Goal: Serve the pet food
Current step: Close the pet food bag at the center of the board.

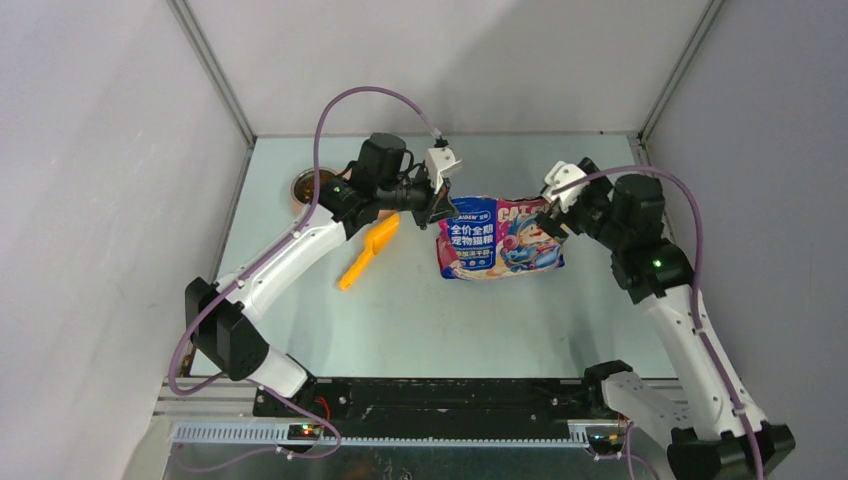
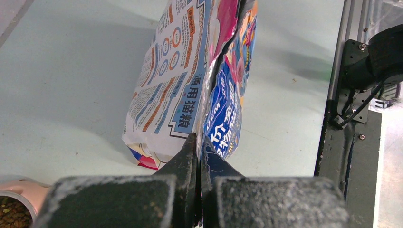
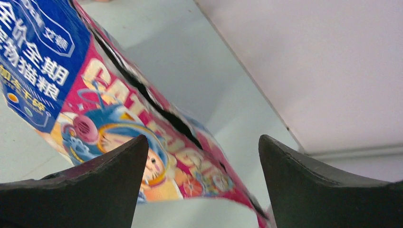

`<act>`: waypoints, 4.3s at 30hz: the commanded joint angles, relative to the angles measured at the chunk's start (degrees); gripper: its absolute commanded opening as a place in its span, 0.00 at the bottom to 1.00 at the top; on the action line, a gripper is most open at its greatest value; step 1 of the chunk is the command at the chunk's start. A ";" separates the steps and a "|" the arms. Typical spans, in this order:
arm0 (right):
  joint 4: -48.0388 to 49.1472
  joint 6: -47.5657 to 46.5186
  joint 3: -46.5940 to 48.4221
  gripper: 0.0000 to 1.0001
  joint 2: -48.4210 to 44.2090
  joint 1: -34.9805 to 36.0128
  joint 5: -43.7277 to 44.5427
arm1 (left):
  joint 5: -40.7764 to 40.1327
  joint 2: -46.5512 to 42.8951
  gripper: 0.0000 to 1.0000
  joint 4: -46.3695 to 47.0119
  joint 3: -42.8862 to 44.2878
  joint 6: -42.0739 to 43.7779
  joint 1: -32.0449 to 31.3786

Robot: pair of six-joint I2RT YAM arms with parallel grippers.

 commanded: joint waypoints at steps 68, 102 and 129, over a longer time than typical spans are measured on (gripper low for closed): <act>13.20 -2.67 -0.77 0.00 4.08 14.36 20.31 | -2.15 -5.49 0.00 2.59 2.09 -0.10 1.69; 15.61 -0.53 -0.77 0.00 2.33 9.55 25.41 | -4.13 -5.70 0.00 2.93 2.01 -0.80 1.69; 8.72 -5.26 -3.85 0.11 0.98 6.30 18.77 | -4.10 -5.55 0.00 2.80 2.23 -0.69 1.73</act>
